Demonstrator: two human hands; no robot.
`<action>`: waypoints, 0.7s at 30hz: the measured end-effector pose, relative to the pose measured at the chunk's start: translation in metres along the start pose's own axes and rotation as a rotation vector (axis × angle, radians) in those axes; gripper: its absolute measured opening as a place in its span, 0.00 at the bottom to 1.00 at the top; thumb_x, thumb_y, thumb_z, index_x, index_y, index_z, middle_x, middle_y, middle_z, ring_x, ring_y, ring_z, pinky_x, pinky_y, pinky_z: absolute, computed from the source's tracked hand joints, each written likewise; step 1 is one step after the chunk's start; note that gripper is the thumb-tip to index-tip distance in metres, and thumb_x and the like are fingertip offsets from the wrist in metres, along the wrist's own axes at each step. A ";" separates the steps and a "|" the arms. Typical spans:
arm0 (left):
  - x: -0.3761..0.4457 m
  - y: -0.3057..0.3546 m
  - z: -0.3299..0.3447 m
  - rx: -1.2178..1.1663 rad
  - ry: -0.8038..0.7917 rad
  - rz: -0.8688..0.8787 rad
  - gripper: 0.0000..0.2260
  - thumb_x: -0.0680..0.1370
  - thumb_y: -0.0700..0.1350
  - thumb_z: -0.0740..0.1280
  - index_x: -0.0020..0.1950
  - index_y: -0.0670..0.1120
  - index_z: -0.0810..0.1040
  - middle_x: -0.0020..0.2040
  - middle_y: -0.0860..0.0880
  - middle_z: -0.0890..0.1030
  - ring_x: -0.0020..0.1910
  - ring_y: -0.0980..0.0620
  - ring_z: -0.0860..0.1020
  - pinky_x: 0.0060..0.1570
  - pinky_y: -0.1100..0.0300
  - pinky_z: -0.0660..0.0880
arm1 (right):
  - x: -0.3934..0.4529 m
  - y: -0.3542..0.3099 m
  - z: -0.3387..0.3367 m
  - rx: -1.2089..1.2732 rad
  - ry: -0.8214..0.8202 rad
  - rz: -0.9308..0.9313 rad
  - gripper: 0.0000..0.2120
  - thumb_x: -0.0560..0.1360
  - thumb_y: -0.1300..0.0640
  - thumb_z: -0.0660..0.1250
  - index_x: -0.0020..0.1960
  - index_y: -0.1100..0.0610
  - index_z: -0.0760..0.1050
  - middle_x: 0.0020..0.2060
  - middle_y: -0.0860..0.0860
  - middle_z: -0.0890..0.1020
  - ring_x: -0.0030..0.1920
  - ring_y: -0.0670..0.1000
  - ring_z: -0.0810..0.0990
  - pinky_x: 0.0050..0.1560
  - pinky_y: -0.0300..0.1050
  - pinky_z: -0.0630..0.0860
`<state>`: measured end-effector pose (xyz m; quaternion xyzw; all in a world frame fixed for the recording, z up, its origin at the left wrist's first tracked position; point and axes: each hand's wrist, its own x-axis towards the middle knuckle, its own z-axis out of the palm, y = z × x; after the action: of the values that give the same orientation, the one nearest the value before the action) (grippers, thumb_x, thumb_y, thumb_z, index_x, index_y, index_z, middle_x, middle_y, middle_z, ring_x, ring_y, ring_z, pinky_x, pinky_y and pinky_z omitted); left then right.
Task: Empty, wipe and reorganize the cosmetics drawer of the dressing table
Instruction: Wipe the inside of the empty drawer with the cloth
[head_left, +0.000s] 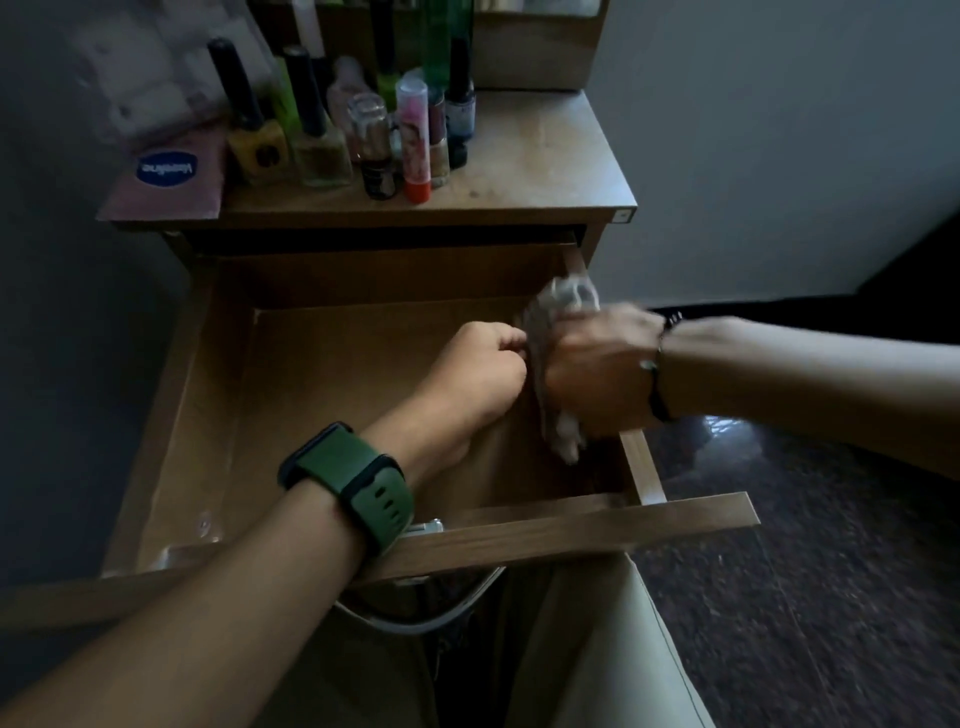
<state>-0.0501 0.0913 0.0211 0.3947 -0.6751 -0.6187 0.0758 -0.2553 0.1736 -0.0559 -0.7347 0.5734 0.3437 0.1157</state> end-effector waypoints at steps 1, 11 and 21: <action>0.000 0.001 0.001 -0.067 0.013 -0.052 0.16 0.74 0.28 0.54 0.39 0.46 0.74 0.42 0.46 0.78 0.49 0.47 0.76 0.49 0.58 0.70 | -0.018 -0.025 -0.039 0.033 -0.023 -0.005 0.15 0.74 0.41 0.59 0.49 0.47 0.79 0.37 0.41 0.76 0.36 0.52 0.76 0.41 0.50 0.78; -0.001 0.015 0.011 -0.353 0.096 -0.064 0.18 0.77 0.30 0.51 0.38 0.46 0.75 0.38 0.46 0.77 0.37 0.51 0.75 0.38 0.61 0.73 | -0.013 -0.054 -0.141 -0.039 0.038 0.429 0.31 0.78 0.44 0.55 0.76 0.55 0.51 0.77 0.55 0.50 0.76 0.57 0.42 0.73 0.57 0.36; 0.010 0.003 -0.001 -0.446 0.254 -0.117 0.13 0.76 0.31 0.55 0.41 0.44 0.75 0.41 0.45 0.76 0.42 0.50 0.73 0.44 0.58 0.69 | 0.016 -0.074 -0.153 -0.063 0.003 0.575 0.25 0.80 0.48 0.51 0.72 0.61 0.61 0.73 0.59 0.63 0.75 0.61 0.54 0.75 0.59 0.45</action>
<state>-0.0579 0.0837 0.0200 0.4812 -0.4829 -0.7011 0.2092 -0.1289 0.0986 0.0304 -0.5459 0.7472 0.3790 -0.0101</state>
